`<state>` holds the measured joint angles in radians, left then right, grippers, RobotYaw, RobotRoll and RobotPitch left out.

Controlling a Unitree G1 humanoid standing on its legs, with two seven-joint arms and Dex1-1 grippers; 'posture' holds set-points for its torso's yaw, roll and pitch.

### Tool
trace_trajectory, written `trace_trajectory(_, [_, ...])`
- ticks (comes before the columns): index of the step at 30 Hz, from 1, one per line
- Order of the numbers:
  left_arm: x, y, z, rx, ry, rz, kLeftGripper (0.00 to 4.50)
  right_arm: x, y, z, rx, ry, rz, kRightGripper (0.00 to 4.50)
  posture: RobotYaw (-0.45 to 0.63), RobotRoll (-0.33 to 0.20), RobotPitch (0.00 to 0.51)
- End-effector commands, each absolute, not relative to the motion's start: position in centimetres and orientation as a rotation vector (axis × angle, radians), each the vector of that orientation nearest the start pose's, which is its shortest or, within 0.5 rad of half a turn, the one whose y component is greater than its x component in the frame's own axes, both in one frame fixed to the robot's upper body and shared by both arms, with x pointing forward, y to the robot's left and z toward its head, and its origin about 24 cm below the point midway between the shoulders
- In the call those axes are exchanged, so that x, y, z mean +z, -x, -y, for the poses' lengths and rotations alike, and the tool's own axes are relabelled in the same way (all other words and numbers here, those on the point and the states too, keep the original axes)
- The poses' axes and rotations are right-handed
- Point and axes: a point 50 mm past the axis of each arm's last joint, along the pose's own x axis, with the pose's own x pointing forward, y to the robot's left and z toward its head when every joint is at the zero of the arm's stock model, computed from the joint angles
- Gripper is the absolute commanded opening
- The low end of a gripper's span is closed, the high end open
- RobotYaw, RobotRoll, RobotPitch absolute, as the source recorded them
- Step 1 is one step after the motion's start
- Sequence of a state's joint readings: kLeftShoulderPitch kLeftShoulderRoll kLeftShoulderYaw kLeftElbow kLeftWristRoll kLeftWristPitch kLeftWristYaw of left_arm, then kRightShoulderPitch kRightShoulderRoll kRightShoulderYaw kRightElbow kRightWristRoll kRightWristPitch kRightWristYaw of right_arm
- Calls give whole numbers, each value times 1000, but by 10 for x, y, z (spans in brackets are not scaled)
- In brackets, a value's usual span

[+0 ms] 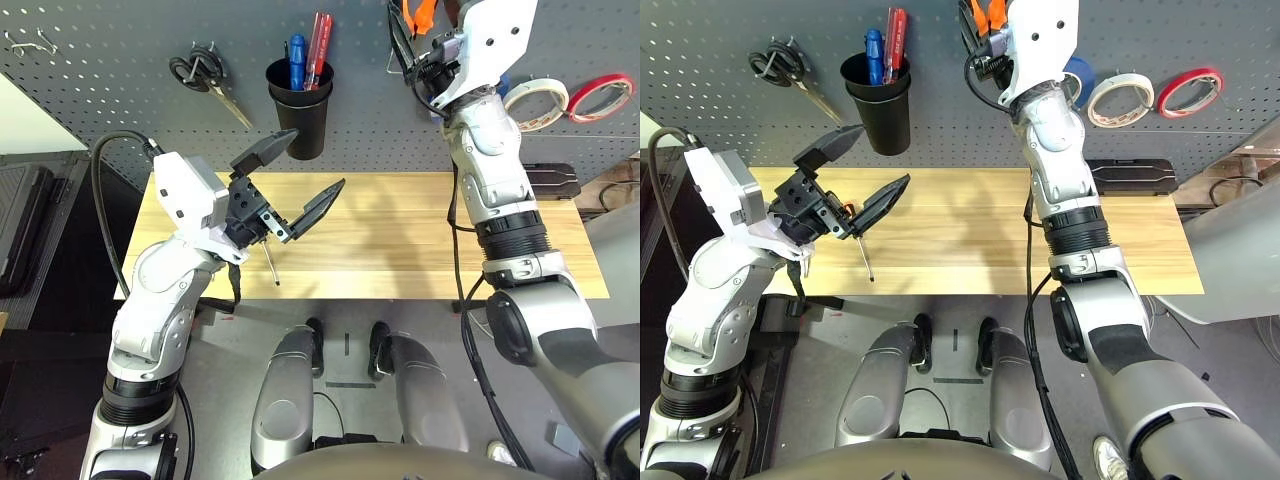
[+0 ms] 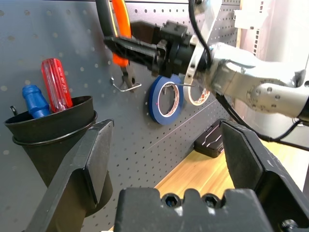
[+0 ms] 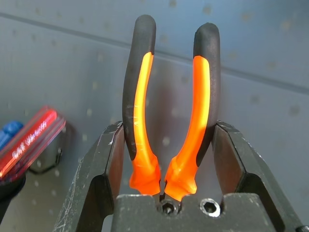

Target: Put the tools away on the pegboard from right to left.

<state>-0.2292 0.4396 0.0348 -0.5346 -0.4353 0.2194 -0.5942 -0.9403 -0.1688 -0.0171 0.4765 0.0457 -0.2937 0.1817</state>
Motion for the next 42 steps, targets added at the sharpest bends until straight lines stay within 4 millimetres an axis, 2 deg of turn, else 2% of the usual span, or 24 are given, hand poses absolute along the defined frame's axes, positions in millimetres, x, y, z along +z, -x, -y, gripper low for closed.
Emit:
trace_trajectory(1, [200, -235, -146, -830, -207, 474, 4500, 251, -372, 110, 306, 146, 743, 2961, 238, 0, 243])
trace_trajectory(7, [199, -234, -145, -834, -207, 467, 4500, 238, -376, 108, 312, 146, 714, 2961, 236, 0, 245])
trace_trajectory(9, [199, -235, -145, -837, -209, 465, 4500, 239, -374, 107, 320, 146, 735, 3689, 234, 0, 246])
trace_trajectory(12, [198, -235, -145, -841, -211, 462, 4500, 244, -367, 105, 334, 163, 806, 4464, 229, 0, 248])
trace_trajectory(17, [197, -236, -144, -846, -210, 459, 4500, 249, -346, 110, 327, 224, 935, 4464, 223, 0, 250])
trace_trajectory(23, [195, -237, -146, -838, -214, 442, 4500, 244, -318, 126, 340, 285, 973, 4464, 217, 0, 264])
trace_trajectory(29, [179, -238, -156, -792, -260, 320, 4500, 208, -305, 135, 515, 352, 655, 4464, 200, 0, 280])
trace_trajectory(33, [160, -241, -165, -750, -362, 204, 4500, 170, -298, 145, 642, 353, 369, 4464, 192, 0, 290])
trace_trajectory(37, [138, -252, -181, -613, -418, 63, 4500, 138, -292, 156, 743, 343, 150, 4464, 186, 0, 307])
trace_trajectory(42, [121, -256, -187, -505, -393, -36, 4500, 118, -284, 161, 833, 353, -4, 4464, 185, 0, 317])
